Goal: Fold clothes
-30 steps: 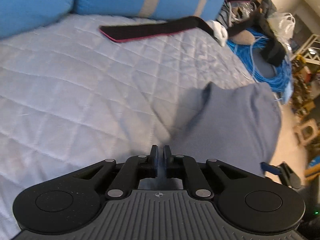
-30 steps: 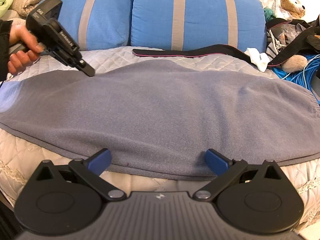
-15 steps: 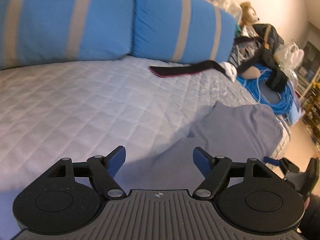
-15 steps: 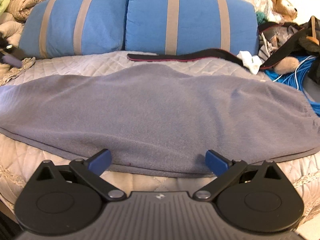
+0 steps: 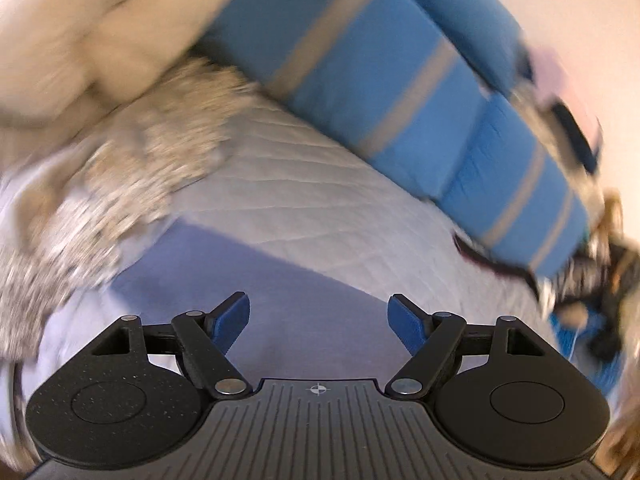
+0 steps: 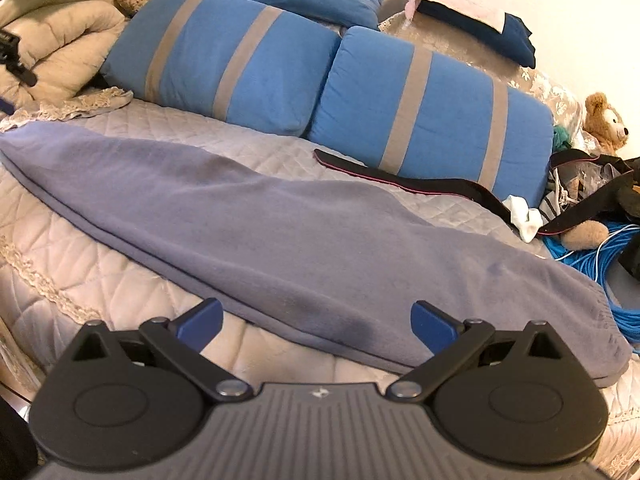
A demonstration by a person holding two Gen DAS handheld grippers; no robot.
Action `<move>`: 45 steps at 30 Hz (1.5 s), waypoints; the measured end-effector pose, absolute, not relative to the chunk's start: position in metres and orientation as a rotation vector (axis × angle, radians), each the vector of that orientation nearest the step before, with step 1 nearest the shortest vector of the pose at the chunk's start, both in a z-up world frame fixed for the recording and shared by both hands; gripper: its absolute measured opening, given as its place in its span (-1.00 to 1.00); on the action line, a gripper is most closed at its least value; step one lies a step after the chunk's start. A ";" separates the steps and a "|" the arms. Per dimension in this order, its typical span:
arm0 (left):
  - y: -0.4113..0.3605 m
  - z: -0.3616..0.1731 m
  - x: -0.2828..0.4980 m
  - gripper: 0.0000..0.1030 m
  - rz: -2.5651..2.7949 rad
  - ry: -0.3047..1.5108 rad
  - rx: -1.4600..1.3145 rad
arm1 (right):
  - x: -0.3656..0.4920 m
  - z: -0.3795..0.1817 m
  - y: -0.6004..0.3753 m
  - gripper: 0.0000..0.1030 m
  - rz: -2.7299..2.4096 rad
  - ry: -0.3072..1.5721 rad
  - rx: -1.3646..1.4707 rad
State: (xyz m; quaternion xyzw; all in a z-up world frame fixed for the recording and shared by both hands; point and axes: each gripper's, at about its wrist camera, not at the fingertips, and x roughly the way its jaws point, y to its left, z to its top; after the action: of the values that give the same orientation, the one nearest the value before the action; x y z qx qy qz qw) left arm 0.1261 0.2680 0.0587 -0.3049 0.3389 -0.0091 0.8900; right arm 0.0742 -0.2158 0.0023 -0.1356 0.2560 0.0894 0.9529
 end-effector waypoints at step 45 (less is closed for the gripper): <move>0.240 0.152 0.061 -0.92 -0.218 0.331 -0.617 | 0.097 0.018 -0.128 1.00 0.156 0.440 -0.175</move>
State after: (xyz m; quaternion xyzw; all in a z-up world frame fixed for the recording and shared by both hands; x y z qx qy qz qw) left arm 0.0614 0.2398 0.1519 -0.3016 0.1617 -0.1064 0.9336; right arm 0.0974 -0.1276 0.0176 -0.0867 0.2176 0.0773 0.9691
